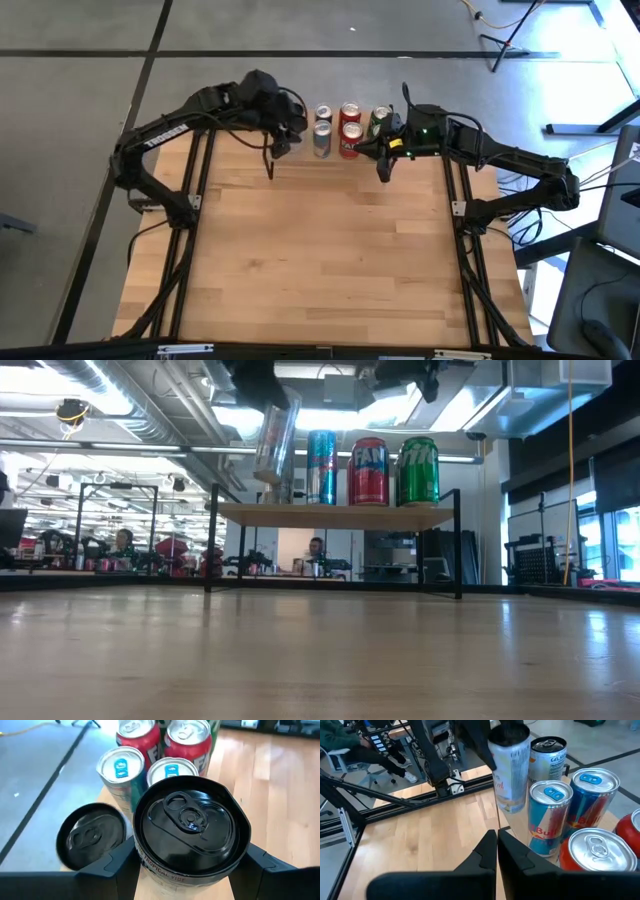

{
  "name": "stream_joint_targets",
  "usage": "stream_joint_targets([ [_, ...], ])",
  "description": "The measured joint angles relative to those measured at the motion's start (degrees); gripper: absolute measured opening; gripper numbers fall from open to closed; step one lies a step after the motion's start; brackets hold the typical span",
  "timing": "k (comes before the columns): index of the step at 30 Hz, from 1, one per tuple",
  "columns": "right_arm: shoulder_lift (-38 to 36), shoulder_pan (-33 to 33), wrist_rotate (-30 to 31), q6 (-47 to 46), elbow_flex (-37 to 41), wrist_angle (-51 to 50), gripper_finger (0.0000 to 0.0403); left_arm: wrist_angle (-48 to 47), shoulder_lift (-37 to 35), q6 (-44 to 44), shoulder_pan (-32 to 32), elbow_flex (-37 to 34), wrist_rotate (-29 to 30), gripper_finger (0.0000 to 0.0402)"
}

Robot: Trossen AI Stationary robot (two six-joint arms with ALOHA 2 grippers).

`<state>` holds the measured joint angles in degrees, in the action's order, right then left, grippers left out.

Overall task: Place canned beverage on shelf
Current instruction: Put the black soda can on the shelf aligned with the other black soda can

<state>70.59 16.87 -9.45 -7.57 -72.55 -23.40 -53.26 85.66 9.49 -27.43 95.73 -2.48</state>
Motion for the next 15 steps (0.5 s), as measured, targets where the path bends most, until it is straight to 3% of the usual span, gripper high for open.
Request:
stream_joint_targets([
  [6, 0.0, 0.0, 2.3, 0.2, 0.0, 0.1, 0.0010, 12.1, -5.4, -3.3, -2.2, -9.9, -6.3, 0.0212],
  [15, 0.0, 0.0, 3.5, 0.3, 0.0, 0.2, 0.0010, 19.4, -6.5, -2.9, -3.6, -18.0, -6.7, 0.0212],
])
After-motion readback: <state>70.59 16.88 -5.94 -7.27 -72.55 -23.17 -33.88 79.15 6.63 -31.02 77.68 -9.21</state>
